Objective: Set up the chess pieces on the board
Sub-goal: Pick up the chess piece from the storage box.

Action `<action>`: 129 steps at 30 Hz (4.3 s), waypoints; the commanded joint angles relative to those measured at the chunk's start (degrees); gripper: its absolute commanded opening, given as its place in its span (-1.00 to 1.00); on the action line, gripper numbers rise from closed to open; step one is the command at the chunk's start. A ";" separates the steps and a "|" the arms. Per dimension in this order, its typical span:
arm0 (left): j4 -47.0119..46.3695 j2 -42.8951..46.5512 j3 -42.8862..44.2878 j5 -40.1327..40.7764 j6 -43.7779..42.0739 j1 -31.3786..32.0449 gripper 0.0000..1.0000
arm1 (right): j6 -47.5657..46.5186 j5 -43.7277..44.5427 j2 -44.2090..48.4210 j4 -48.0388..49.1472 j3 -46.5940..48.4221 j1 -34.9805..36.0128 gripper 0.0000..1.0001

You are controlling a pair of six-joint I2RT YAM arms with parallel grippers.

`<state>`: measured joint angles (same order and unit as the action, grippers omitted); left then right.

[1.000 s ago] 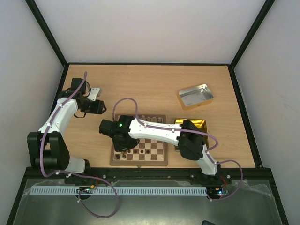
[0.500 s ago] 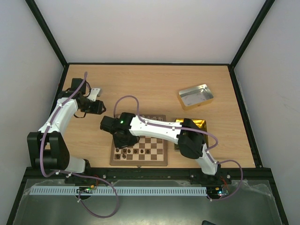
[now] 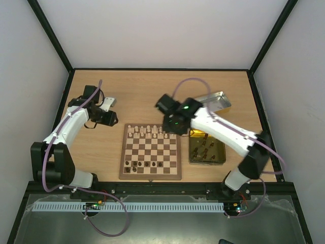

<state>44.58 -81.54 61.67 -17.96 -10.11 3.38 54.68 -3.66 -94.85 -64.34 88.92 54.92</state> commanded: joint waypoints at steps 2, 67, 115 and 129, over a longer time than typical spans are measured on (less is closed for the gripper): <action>1.39 -0.79 0.39 0.49 -0.53 0.47 -0.05 | -0.57 4.10 10.86 -4.59 -10.08 -8.34 -0.40; 1.53 -3.46 1.83 0.64 -0.35 1.28 -0.03 | -16.82 -4.25 2.64 14.50 -29.00 -39.15 -0.58; 1.21 -0.91 0.60 -0.32 -0.26 1.27 -0.01 | -17.21 -4.16 6.72 12.30 -30.27 -39.14 -0.95; 1.26 -1.82 0.95 -0.52 -0.55 1.45 -0.03 | -17.98 -1.66 6.24 11.25 -29.72 -39.10 -0.96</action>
<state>44.62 -83.94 61.98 -17.67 -10.11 4.56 37.43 -7.64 -89.03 -51.03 59.18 16.08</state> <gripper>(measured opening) 0.487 0.091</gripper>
